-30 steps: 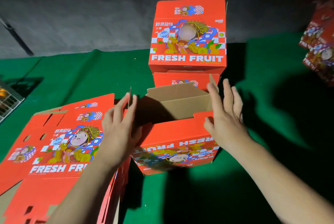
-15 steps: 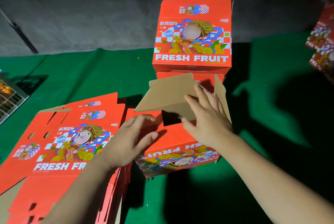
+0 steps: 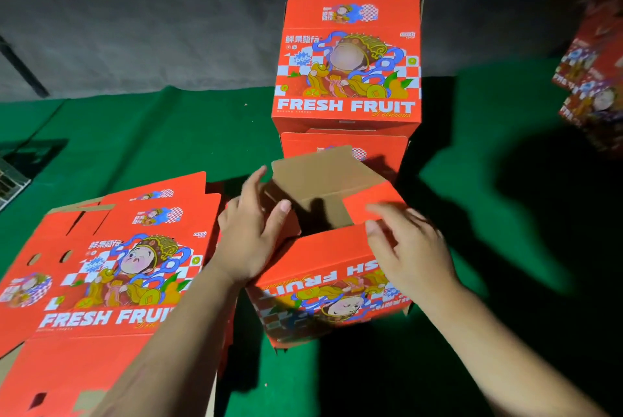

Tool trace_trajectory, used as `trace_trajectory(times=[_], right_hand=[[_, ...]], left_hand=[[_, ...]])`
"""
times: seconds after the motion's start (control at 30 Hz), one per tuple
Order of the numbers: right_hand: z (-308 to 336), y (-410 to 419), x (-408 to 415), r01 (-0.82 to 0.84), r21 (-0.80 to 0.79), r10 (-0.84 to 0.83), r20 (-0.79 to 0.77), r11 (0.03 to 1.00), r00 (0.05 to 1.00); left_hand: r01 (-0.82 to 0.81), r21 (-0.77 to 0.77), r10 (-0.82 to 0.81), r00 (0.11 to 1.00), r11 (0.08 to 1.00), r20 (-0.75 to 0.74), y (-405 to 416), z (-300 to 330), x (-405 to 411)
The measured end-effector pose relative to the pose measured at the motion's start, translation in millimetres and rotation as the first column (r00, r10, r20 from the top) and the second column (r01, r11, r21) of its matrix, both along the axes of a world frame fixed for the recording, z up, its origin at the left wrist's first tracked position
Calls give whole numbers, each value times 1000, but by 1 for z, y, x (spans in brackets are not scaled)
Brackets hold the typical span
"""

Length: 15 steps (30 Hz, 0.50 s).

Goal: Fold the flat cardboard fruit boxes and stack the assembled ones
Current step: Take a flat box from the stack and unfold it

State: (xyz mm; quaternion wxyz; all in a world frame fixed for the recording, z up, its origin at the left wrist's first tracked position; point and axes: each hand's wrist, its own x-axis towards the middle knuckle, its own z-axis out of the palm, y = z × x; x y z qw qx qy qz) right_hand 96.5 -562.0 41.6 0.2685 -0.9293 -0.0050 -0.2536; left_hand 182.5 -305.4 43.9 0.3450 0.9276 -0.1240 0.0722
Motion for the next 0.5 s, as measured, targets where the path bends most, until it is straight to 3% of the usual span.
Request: trace_trajectory(times=[0.03, 0.07, 0.13, 0.17, 0.23, 0.3, 0.33, 0.4, 0.5], right_hand=[[1, -1, 3, -8, -31, 7, -14, 1000, 1000], [4, -3, 7, -7, 61, 10, -48, 998, 999], [18, -6, 18, 42, 424, -11, -74, 904, 997], [20, -10, 26, 95, 489, -59, -90, 867, 994], [22, -19, 38, 204, 386, -76, -321, 900, 944], [25, -25, 44, 181, 229, 11, -647, 956, 763], [28, -25, 46, 133, 166, 33, -735, 977, 678], [30, -22, 52, 69, -22, -60, -775, 997, 629], [30, -5, 61, 69, -331, -302, -728, 941, 615]], left_hand=[[27, -139, -28, 1000, 990, -1, 2, 2, -2], [49, -197, -44, 999, 979, 30, 4, 2, -5], [65, -125, -57, 996, 990, 65, 3, 1, -8], [39, -48, -38, 999, 998, 31, 1, 0, -9], [-52, 96, 58, 996, 994, -62, -3, -2, -7], [-115, 164, 145, 972, 980, -185, -6, -1, -4], [-120, 140, 154, 952, 983, -263, -6, 1, -3], [-113, 114, 147, 921, 987, -361, -10, 5, -2], [-88, 276, 184, 921, 957, -342, -18, 4, -4]])
